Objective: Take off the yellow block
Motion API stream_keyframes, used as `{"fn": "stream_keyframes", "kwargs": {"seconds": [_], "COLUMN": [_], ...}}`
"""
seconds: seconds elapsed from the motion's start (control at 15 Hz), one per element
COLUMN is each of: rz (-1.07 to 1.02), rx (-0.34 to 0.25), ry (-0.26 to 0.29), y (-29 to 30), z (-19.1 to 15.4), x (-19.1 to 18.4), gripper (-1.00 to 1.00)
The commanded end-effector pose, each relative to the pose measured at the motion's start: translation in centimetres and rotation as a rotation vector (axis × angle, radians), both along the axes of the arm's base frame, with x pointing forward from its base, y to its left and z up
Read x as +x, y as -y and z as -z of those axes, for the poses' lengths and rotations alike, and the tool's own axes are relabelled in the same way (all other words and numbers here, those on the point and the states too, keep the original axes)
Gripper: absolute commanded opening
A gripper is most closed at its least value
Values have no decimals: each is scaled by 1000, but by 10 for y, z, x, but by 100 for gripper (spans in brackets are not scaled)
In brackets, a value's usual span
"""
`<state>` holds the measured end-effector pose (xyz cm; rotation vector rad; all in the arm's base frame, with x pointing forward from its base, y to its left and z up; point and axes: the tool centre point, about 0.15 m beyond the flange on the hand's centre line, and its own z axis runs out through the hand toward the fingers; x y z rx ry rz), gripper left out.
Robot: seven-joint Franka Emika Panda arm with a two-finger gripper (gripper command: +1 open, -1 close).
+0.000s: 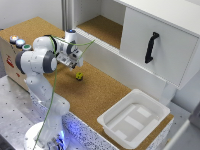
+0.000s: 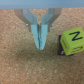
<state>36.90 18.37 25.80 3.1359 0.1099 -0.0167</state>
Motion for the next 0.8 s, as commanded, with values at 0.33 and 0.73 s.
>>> {"fn": "stream_keyframes", "kwargs": {"seconds": [0.33,0.73], "rz": [269,375], "rx": [-71,-90], "ry": [32,36], "y": [157,207], "z": [3,-12], "x": [12,-3], "gripper": [-100,-100]}}
